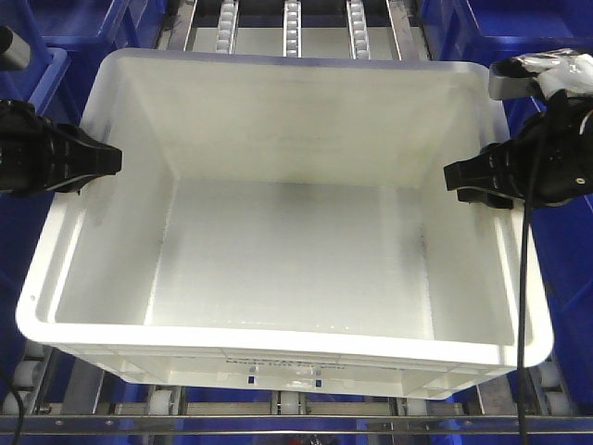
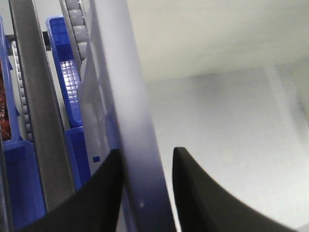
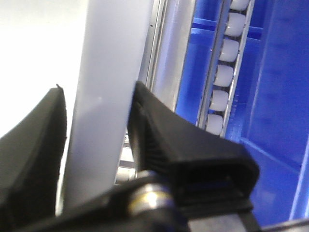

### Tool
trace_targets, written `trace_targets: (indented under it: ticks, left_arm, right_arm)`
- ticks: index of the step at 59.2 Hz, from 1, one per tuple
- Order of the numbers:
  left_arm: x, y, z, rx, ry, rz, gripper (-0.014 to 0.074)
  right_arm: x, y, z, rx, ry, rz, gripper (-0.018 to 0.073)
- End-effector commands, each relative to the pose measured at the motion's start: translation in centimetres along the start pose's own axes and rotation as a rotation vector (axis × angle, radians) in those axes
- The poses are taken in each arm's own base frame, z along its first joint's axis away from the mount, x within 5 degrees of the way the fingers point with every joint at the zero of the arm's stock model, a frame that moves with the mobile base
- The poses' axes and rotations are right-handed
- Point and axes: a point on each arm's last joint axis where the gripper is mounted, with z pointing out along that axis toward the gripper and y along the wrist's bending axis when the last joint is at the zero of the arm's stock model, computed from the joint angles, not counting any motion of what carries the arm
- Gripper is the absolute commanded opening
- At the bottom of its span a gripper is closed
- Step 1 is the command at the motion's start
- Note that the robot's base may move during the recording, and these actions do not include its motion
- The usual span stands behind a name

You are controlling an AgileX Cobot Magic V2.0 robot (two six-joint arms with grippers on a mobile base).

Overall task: Move bin from left to right shelf
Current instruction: 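Lift the tote with both grippers and pull it toward the robot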

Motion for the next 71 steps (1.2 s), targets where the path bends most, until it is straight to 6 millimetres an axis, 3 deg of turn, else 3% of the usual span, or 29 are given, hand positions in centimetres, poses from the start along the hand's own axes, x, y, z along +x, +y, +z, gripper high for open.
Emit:
trace_targets:
  ticks: [1, 28, 71]
  left_arm:
    - [-1.6, -1.6, -2.2, 0.064, -0.105, -0.002, -0.0007]
    - [-1.5, -2.7, -5.3, 0.083, -0.162, 0.028, -0.0006]
    - [-1.0, -3.0, -5.3, 0.122, -0.107, 0.017, -0.0006]
  right_arm:
    - [-1.6, 1.0, -3.1, -0.058, -0.2, 0.003, -0.0004]
    - [-1.0, 1.6, -6.5, -0.082, -0.298, 0.003, -0.0004]
    - [-0.3, 1.8, -8.5, -0.091, -0.326, -0.003, -0.0004]
